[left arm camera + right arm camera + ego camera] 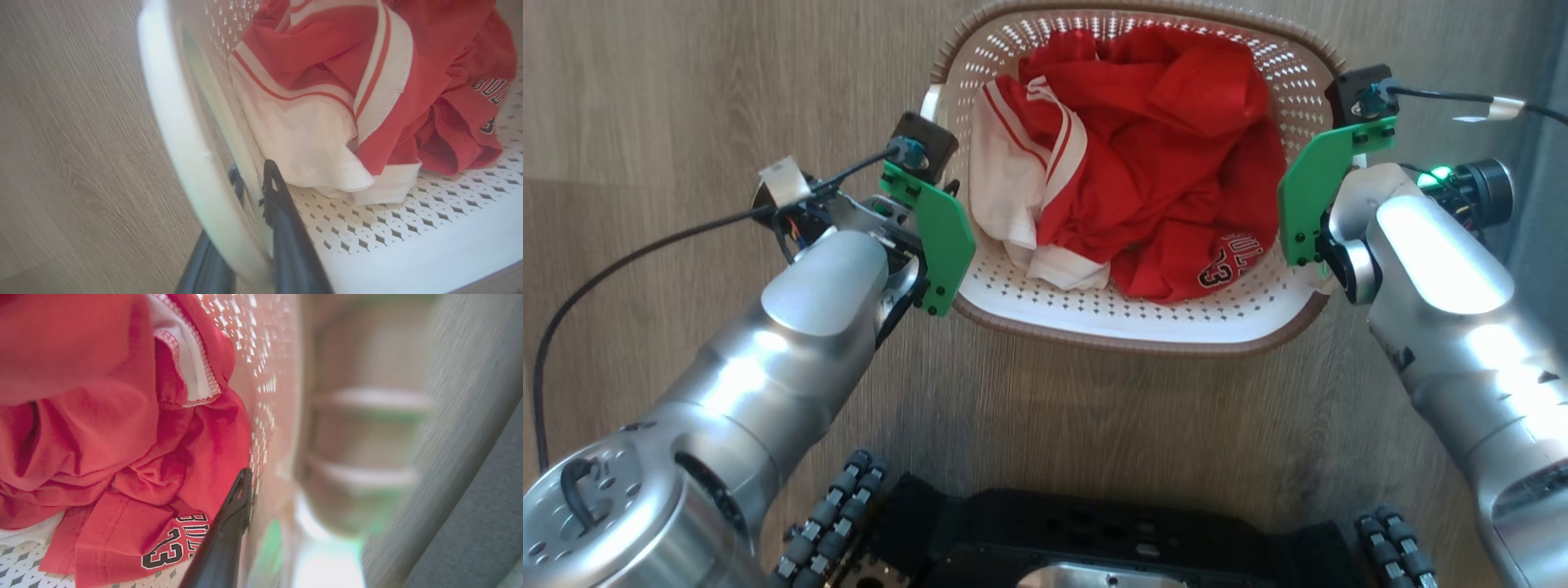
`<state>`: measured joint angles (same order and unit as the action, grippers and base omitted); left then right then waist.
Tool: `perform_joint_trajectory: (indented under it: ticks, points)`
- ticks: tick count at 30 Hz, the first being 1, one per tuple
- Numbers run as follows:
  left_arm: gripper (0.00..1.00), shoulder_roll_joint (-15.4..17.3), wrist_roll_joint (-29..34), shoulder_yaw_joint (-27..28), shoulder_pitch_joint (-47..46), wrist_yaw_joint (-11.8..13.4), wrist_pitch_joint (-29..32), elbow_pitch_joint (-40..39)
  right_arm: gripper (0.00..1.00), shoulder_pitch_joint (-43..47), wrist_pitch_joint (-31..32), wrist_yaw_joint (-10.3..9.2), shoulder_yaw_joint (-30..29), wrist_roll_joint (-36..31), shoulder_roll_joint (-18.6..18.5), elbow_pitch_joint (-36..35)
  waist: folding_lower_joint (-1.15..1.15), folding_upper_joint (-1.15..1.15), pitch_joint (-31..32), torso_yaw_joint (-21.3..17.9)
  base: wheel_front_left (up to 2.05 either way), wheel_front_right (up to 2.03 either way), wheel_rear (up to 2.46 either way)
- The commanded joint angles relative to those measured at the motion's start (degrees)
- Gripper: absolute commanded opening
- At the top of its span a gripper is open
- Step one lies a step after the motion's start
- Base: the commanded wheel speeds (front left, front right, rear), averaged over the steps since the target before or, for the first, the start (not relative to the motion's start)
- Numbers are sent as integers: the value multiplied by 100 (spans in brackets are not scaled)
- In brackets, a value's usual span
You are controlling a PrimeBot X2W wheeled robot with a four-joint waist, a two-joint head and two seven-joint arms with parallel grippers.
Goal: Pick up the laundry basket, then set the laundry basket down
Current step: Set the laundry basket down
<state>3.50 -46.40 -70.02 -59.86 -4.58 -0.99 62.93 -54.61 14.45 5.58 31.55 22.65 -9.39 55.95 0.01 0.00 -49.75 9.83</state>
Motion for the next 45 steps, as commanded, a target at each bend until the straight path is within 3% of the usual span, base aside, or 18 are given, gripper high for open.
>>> perform_joint_trajectory:
  ticks: [1, 21, 22, 23, 24, 25, 26, 27, 28, 29, 34, 45]
  points:
    - [0, -61, 25, -65, -255, -51, -156, -211, 0, 203, -39, 191, 257, -207, 366, -37, -1, 0, -148, 13, 0, 0, 0]
    - [0, -62, -287, -294, -363, 69, -116, -320, 0, -152, -557, 191, 211, -480, 519, 831, -1, 0, -412, 58, 0, 0, 0]
    - [0, -62, -315, -297, -360, 75, -90, -319, 11, -172, -560, 191, 215, -495, 521, 869, -1, 0, -421, 60, 0, 0, 0]
    - [0, -62, -315, -297, -360, 75, -90, -319, 11, -172, -560, 191, 215, -495, 521, 869, -1, 0, -421, 60, 0, 0, 0]
    - [0, -62, -353, -300, -357, 88, -54, -315, 41, -197, -584, 191, 226, -528, 520, 899, -1, 0, -430, 62, 0, 0, 0]
    - [0, -62, -390, -302, -353, 95, -16, -315, 100, -220, -640, 191, 229, -560, 515, 917, -1, 0, -438, 64, 0, 0, 0]
    - [0, -62, -437, -304, -346, 109, 22, -313, 100, -240, -685, 191, 206, -573, 513, 948, -1, 0, -444, 67, 0, 0, 0]
    - [35, -62, -480, -306, -334, 126, 55, -313, 100, -257, -719, 191, 190, -592, 514, 983, -1, 0, -447, 70, 0, 0, 0]
    - [57, -62, -495, -309, -327, 143, 80, -314, 100, -275, -749, 191, 190, -628, 514, 1020, -1, 0, -449, 73, 0, 0, 0]
    - [100, -62, -495, -312, -323, 165, 97, -308, 100, -288, -770, 191, 183, -656, 514, 1062, -1, 0, -451, 76, 0, 0, 0]
    - [100, -62, -605, -318, -315, 315, 16, -287, 100, -340, -878, 191, 131, -726, 537, 1221, -1, 0, -458, 84, 0, 0, 0]
    - [100, -62, -601, -330, -203, 259, 316, -229, 100, -489, -986, 191, 146, -899, 579, 1442, -1, 0, -367, 74, 0, 0, 0]
